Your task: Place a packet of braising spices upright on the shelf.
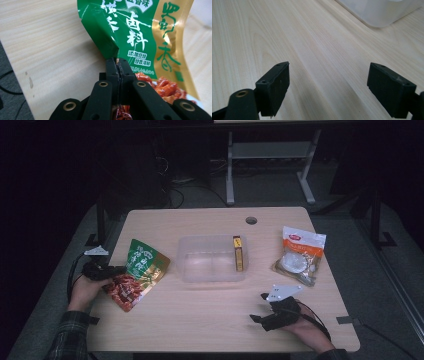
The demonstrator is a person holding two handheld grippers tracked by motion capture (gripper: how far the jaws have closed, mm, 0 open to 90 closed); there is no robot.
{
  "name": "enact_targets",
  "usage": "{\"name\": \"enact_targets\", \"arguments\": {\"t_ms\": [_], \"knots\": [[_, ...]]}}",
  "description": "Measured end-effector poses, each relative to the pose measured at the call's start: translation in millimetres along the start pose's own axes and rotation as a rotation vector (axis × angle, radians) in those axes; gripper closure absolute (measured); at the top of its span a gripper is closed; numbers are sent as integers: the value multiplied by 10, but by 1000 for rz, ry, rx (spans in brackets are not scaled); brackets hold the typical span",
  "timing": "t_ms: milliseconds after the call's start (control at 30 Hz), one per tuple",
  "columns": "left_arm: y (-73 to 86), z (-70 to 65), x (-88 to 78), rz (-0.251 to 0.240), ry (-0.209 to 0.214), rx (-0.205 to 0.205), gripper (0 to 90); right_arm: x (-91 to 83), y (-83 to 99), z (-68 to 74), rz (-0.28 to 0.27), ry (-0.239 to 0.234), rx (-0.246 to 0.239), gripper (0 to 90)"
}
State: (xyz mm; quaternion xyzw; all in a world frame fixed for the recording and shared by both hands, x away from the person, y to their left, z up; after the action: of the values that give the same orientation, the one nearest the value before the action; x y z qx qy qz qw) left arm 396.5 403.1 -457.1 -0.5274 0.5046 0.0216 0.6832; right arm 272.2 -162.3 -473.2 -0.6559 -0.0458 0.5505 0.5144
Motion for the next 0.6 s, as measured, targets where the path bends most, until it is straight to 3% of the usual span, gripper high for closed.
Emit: {"name": "enact_targets", "arguments": {"t_ms": [367, 600], "knots": [[12, -180, -303, -66, 3, -21, 896, 3, -15, 12, -1, -4, -8, 176], [-62, -336, -410, -88, 15, 0, 898, 3, -23, 16, -1, -6, -5, 176]]}}
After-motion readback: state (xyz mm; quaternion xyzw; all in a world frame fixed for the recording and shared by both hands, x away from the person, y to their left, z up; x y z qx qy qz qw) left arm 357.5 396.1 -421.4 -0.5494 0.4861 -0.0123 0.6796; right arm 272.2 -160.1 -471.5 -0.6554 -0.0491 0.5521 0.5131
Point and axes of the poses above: each handheld gripper's, and its own axes: x roughly forward along the jaws, y roughly out of its underside, z roughly to its left, the point moved 2 cm from there along x, roughly forward along the jaws, and after that the axes turned 7 degrees about x, right-handed, at the moved point
